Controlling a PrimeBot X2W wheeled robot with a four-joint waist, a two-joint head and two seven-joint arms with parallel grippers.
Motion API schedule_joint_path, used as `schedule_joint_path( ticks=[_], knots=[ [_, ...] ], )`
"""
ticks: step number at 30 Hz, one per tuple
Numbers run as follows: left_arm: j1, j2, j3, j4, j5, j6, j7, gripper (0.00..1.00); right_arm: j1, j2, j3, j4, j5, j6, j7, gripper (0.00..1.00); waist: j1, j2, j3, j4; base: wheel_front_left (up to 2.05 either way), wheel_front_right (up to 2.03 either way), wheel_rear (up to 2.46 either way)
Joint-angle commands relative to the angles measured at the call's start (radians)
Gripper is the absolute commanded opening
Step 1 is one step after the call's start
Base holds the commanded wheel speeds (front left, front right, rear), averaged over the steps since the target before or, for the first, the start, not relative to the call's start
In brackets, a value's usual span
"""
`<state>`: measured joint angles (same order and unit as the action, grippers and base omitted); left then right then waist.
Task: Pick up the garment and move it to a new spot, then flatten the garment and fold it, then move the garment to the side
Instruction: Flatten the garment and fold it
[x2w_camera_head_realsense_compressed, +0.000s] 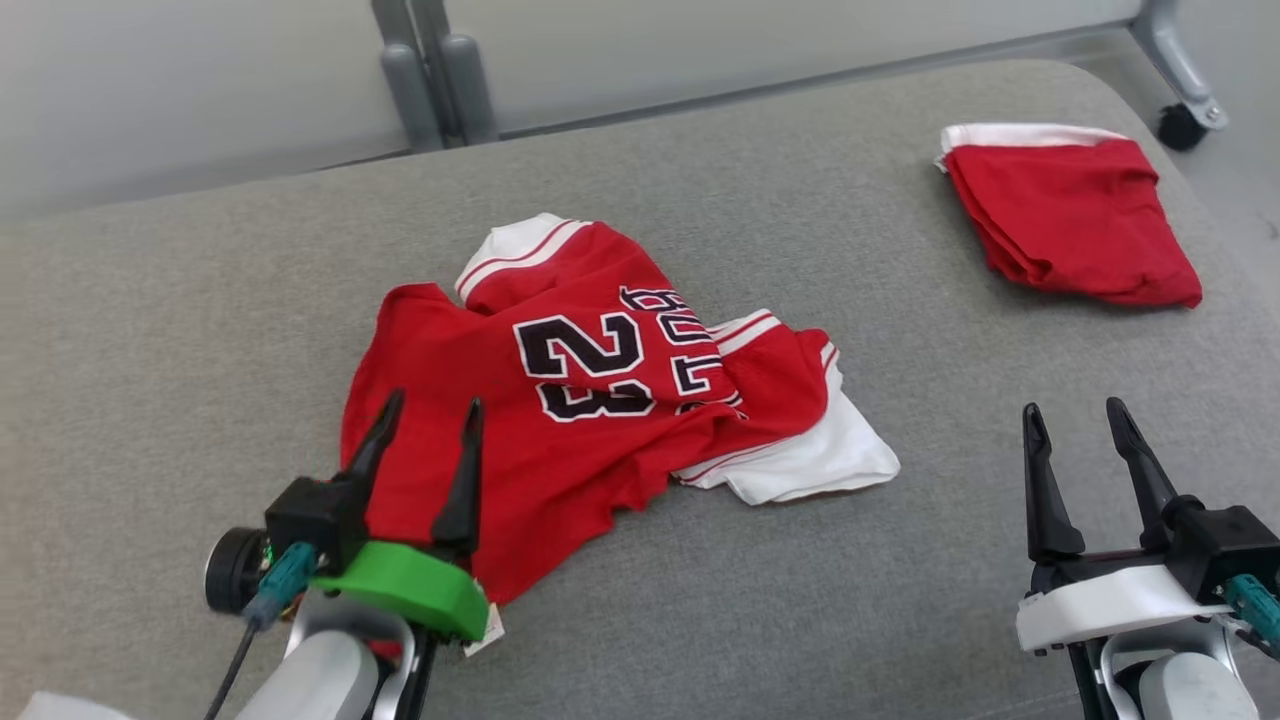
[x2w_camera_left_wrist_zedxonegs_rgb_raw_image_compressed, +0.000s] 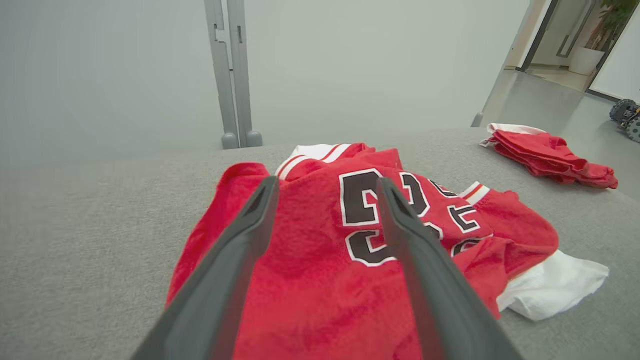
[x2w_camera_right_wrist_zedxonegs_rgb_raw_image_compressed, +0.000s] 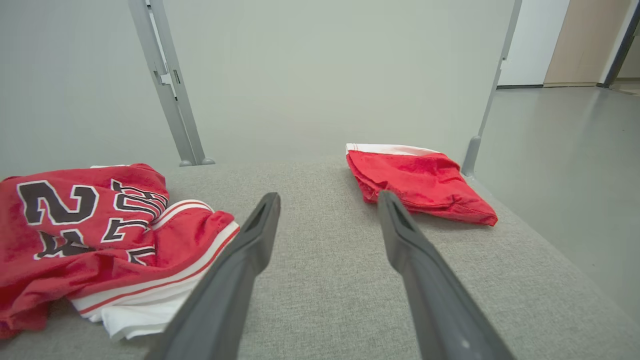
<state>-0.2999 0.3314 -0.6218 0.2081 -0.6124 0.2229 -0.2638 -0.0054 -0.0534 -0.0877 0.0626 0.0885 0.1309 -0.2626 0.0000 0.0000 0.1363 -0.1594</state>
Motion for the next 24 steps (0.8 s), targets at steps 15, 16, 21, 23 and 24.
schedule_joint_path(
  ticks=[15,16,21,23,24],
  knots=[
    [0.44,-0.121,0.427,-0.044,0.232,-0.25,0.0,1.0,0.09,-0.01,-0.044,0.091,-0.067,0.0,-0.003,1.0,0.0,0.0,-0.135,0.217,0.0,0.0,0.0],
    [0.446,-0.13,0.446,-0.045,0.242,-0.266,0.0,1.0,0.092,-0.008,-0.045,0.094,-0.07,0.0,-0.003,1.0,0.0,0.0,-0.138,0.217,0.0,0.0,0.0],
    [0.459,-0.181,0.516,-0.036,0.309,-0.322,0.0,1.0,0.104,-0.003,-0.042,0.101,-0.074,0.0,-0.003,1.0,0.0,0.0,-0.145,0.208,0.0,0.0,0.0],
    [0.453,-0.195,0.533,-0.04,0.334,-0.332,0.0,1.0,0.103,-0.003,-0.04,0.104,-0.071,0.0,-0.003,1.0,0.0,0.0,-0.145,0.203,0.0,0.0,0.0],
    [0.451,-0.2,0.539,-0.04,0.345,-0.337,0.0,1.0,0.102,-0.002,-0.039,0.105,-0.071,0.0,-0.003,1.0,0.0,0.0,-0.145,0.201,0.0,0.0,0.0]
  ],
)
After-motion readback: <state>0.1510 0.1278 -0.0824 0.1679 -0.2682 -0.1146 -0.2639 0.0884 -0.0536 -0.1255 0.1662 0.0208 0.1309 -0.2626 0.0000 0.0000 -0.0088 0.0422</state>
